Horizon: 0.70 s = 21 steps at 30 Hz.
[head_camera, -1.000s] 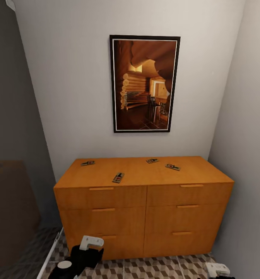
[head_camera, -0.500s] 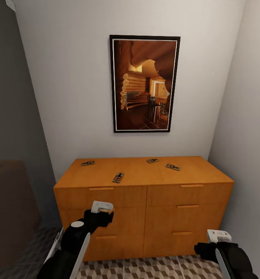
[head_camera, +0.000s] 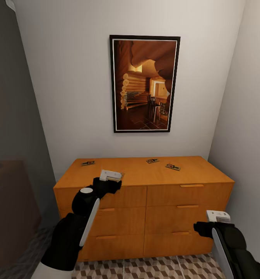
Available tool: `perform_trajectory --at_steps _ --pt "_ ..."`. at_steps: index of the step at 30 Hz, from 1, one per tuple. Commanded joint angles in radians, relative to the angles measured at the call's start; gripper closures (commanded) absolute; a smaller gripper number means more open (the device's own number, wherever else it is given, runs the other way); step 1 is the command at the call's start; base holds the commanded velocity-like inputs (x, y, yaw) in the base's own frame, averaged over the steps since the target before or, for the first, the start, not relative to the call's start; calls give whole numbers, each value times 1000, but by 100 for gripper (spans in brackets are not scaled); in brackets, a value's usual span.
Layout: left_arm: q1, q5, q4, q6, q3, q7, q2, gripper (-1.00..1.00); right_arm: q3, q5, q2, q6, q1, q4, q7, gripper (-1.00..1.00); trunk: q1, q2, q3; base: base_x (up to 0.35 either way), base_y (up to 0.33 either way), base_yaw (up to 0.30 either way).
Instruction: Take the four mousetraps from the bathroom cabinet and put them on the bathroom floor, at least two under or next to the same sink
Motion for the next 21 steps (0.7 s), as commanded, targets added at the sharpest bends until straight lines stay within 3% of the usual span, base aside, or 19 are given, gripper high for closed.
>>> perform_trajectory --at_steps 1,7,19,21 --pt "-19 -8 -1 8 -2 0 -1 -100 1 1 0 5 -13 -1 -4 -100 0 -1 -1 0 0 0" --pt "-105 -9 0 18 -5 -1 -3 -100 1 1 -1 5 -96 -1 -10 -100 0 -1 -1 0 0 0" --pt "-248 -11 8 71 -1 2 1 -100 4 -7 3 5 -387 16 -57 -100 0 -1 -1 0 0 0" --pt "-257 -10 9 76 -1 2 2 -100 5 -7 3 5 -411 23 -64 -100 0 -1 -1 0 0 0"
